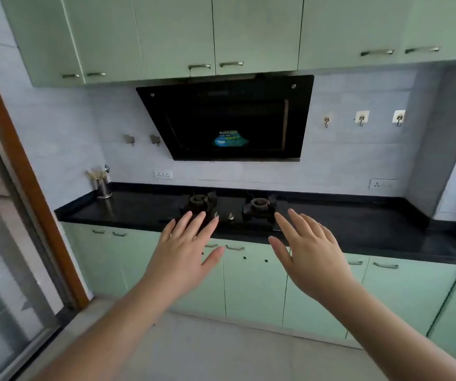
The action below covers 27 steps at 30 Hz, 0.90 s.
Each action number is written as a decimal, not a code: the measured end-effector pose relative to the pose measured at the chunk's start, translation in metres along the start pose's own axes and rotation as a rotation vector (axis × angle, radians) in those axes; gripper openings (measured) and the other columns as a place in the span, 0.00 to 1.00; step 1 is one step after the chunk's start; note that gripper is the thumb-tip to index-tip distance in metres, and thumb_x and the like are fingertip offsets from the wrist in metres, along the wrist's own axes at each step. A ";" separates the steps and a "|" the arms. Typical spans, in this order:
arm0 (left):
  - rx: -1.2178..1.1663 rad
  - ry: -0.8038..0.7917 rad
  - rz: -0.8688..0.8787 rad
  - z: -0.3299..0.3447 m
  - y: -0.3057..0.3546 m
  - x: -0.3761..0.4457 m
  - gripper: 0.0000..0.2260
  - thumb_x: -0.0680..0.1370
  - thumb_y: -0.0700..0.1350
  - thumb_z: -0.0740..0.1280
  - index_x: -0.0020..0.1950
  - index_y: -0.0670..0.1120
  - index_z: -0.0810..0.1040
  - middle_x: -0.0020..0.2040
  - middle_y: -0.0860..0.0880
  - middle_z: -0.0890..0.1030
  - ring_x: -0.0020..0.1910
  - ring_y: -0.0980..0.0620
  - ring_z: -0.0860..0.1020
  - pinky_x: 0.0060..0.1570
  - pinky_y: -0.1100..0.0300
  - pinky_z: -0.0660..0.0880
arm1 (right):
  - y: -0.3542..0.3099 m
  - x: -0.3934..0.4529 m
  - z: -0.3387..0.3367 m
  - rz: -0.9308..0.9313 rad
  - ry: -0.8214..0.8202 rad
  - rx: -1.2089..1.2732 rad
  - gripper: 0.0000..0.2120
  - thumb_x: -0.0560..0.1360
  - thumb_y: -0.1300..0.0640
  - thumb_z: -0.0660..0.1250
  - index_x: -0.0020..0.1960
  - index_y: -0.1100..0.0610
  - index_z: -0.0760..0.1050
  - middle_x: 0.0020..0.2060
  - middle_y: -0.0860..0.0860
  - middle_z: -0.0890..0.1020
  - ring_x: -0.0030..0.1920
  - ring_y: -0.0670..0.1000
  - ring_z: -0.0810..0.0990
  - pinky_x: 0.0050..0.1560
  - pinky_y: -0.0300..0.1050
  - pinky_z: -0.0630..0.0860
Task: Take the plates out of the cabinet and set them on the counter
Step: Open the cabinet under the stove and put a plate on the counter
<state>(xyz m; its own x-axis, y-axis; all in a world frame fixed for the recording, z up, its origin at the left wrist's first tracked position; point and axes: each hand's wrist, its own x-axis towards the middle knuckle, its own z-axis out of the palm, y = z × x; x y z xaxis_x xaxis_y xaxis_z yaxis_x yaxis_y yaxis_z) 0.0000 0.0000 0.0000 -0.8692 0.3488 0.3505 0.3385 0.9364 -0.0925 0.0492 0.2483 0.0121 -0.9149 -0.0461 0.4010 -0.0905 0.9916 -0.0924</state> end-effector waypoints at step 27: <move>-0.046 -0.142 0.125 0.213 -0.112 0.214 0.33 0.78 0.65 0.33 0.81 0.54 0.47 0.81 0.50 0.50 0.79 0.50 0.44 0.76 0.51 0.40 | 0.022 0.219 0.199 0.021 -0.164 -0.065 0.33 0.78 0.37 0.39 0.78 0.50 0.58 0.75 0.54 0.65 0.75 0.57 0.61 0.74 0.55 0.58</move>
<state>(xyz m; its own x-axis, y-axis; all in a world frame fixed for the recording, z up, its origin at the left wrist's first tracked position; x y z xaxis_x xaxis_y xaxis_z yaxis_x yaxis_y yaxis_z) -0.3009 -0.0220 -0.1131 -0.8604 0.4670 0.2041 0.4601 0.8840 -0.0829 -0.2317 0.2356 -0.0837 -0.9687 -0.0394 0.2450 -0.0502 0.9980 -0.0378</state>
